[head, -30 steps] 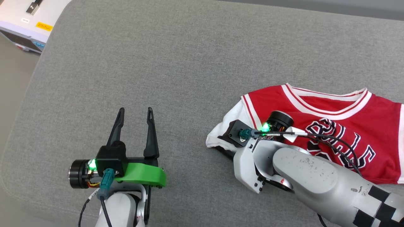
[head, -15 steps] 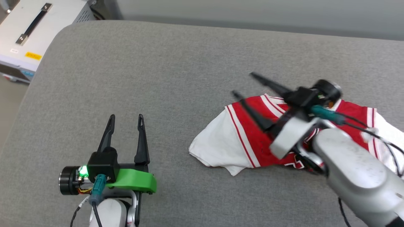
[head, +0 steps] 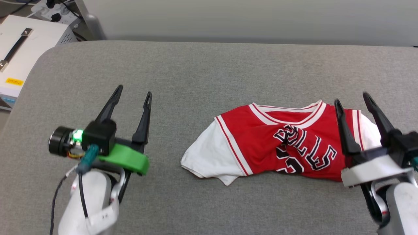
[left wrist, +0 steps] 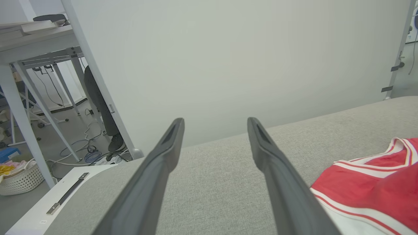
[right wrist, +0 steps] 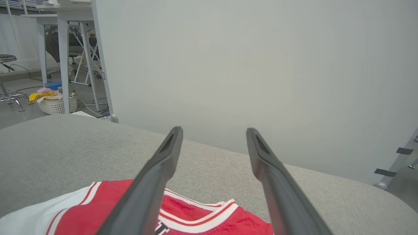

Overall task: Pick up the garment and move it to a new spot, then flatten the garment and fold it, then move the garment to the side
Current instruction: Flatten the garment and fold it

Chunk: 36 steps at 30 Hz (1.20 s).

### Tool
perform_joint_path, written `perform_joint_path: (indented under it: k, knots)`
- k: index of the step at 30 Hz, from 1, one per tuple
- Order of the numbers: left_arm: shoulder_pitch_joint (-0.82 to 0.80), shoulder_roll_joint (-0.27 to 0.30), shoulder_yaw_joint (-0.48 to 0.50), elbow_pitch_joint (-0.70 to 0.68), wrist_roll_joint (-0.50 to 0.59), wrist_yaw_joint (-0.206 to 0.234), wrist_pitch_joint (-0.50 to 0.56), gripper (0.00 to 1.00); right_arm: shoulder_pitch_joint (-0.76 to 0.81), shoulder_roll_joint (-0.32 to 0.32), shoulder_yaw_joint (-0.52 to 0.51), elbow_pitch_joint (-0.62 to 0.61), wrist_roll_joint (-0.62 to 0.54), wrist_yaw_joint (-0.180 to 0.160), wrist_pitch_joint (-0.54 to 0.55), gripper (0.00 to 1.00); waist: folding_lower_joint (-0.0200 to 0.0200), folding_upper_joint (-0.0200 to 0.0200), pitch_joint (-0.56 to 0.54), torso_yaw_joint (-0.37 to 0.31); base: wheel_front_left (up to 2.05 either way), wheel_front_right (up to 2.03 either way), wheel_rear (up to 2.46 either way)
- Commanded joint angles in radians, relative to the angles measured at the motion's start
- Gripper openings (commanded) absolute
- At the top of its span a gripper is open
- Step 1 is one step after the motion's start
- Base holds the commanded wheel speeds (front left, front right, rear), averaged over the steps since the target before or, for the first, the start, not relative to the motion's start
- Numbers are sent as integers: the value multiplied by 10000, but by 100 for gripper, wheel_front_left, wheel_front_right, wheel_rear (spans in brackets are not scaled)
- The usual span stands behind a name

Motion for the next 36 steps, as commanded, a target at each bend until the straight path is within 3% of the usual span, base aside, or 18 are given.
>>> perform_joint_path:
  k: [1, 6, 11, 12, 15, 20, 33, 34, 36]
  knots:
    - [-516, 209, -160, 150, -256, -121, 269, 100, 356, 155, -225, -147, -135, -4, -64, 100, 1, 0, -67, -95, 0, 0, 0]
    - [-1734, 971, -1475, 507, -1918, -254, 2693, 100, 1142, 518, -845, -463, -483, -4, 8, 100, 1, 0, -70, -268, 0, 0, 0]
    - [-2749, 2091, -3326, 398, -4686, -259, 5908, 100, 1427, 695, -1198, -741, -729, -4, 53, 100, 1, 0, 88, -439, 0, 0, 0]
    - [-3125, 2433, -4079, 381, -6105, -260, 7318, 100, 1431, 749, -1279, -861, -838, -4, 75, 100, 1, 0, 260, -536, 0, 0, 0]
    - [-3518, 2908, -5073, 474, -6664, -261, 8361, 100, 1343, 775, -1230, -896, -918, -4, 88, 100, 1, 0, 489, -646, 0, 0, 0]
    - [-3918, 3150, -6322, 991, -7171, -261, 9024, 100, 1030, 726, -1072, -844, -981, -4, 79, 100, 1, 0, 903, -851, 0, 0, 0]
    - [-4517, 3102, -9208, 2712, -7596, -262, 8978, 100, 299, 675, -894, -481, -1041, -4, -29, 100, 1, 0, 1637, -1251, 0, 0, 0]
    - [-4562, 3107, -9407, 2782, -7661, -262, 8887, 89, 285, 689, -916, -461, -1049, -4, -36, 100, 1, 0, 1644, -1252, 0, 0, 0]
    - [-4684, 3183, -9712, 2804, -7743, -262, 8621, 0, 289, 706, -955, -430, -1058, -4, -48, 100, 1, 0, 1621, -1244, 0, 0, 0]
